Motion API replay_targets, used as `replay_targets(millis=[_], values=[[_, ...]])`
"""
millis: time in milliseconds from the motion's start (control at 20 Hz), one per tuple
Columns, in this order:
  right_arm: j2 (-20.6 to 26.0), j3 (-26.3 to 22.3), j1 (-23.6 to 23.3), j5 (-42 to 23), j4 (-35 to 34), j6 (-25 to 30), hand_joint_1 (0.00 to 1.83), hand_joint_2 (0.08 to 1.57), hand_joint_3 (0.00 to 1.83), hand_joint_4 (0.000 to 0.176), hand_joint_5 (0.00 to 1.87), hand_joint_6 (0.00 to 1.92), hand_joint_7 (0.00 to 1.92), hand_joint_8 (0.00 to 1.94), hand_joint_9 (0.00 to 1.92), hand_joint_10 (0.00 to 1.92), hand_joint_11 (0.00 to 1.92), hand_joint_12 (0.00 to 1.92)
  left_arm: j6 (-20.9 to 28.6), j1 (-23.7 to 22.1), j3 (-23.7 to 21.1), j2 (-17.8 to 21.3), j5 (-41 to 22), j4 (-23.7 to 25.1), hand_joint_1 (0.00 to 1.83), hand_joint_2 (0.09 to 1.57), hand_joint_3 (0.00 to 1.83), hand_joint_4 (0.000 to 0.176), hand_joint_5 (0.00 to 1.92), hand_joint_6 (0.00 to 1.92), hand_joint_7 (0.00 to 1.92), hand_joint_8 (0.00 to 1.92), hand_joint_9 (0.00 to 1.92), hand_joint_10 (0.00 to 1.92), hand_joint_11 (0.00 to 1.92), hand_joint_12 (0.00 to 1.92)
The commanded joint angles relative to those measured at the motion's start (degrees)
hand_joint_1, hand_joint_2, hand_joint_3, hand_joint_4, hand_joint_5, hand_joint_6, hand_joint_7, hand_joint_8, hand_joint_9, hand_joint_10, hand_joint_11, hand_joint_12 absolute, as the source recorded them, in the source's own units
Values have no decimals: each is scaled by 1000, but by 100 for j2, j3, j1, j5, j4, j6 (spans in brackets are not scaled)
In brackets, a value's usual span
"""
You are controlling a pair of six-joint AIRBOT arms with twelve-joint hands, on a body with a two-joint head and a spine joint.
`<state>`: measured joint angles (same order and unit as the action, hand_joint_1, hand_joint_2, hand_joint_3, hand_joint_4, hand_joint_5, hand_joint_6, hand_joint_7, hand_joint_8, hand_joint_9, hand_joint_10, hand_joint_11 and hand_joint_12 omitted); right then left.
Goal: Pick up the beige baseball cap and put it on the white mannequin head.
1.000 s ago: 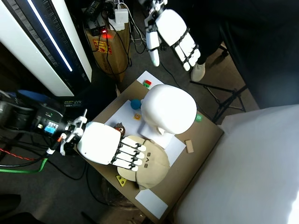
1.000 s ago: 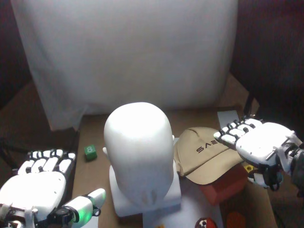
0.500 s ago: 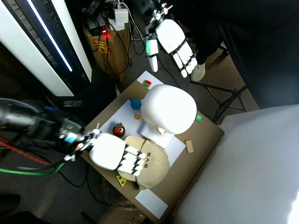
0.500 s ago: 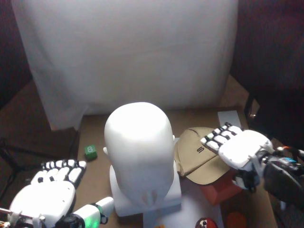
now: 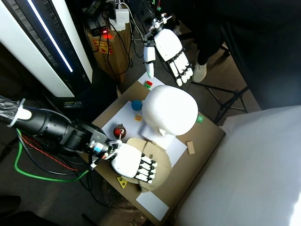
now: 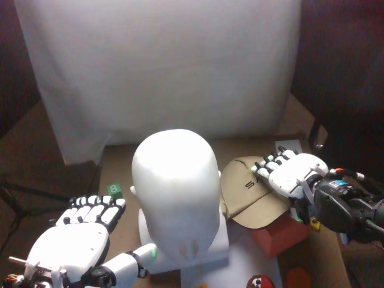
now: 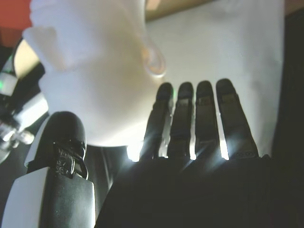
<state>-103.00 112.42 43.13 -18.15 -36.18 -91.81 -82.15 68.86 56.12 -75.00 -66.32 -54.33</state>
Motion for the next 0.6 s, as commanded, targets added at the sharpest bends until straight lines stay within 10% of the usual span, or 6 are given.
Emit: replay_targets(millis=[0,550], values=[[-13,59,43,-459,121,37,1247,1136,2,0,78,10,86,7,91,12,0,318,58,-20,20,-12,-544,282,0,1160,3,0,74,2,0,0,0,0,0,0],[-31,69,89,-626,299,60,1264,1137,1,0,85,4,102,3,103,6,0,340,180,114,-61,32,-584,264,0,1160,1,0,78,1,8,1,0,0,11,7]])
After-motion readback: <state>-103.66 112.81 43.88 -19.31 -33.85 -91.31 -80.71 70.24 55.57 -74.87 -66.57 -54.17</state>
